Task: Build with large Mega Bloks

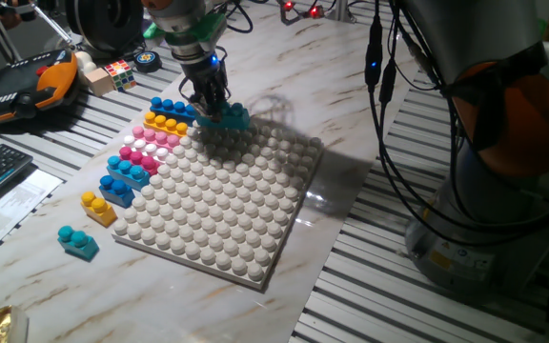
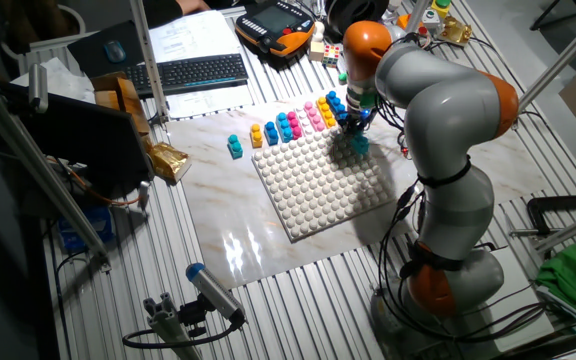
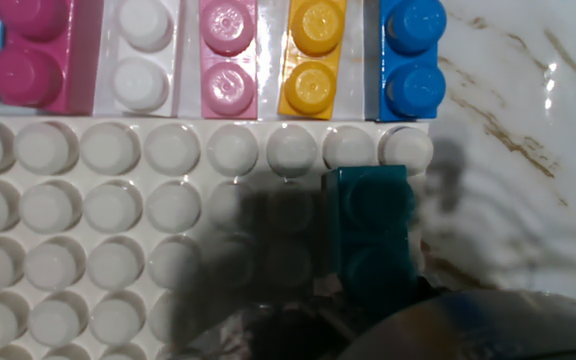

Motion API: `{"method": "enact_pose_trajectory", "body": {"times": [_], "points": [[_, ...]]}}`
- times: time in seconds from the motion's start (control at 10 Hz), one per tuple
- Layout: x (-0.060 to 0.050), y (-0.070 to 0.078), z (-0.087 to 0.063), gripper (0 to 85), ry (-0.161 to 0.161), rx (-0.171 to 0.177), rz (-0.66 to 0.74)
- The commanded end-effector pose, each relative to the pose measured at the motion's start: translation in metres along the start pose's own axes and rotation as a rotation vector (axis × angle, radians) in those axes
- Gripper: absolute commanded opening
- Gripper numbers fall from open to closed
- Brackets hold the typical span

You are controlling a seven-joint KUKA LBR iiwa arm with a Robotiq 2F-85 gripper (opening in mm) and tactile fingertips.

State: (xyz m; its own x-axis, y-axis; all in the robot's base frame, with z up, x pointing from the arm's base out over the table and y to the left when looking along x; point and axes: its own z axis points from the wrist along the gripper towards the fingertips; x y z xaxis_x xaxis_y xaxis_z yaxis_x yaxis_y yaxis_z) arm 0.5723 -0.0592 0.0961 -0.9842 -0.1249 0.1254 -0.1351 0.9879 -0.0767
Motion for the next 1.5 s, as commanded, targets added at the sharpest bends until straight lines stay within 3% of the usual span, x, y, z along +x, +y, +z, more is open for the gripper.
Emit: {"method": "enact_pose_trajectory", "body": {"times": [0.0,0.3,0.6,0.7,1.4], "points": [[-0.0003,0.0000,0.0011,1.0,0.003,-0.003,-0.001],[0.0004,0.0015,-0.0012,1.0,0.010,-0.030,0.010],[0.0009,0.0073,-0.0066,1.0,0.009,-0.010,0.020],[0.0009,0.0073,-0.0066,1.0,0.001,0.011,0.021],[-0.0009,0.0068,-0.0060,1.0,-0.005,-0.002,0.016]]}}
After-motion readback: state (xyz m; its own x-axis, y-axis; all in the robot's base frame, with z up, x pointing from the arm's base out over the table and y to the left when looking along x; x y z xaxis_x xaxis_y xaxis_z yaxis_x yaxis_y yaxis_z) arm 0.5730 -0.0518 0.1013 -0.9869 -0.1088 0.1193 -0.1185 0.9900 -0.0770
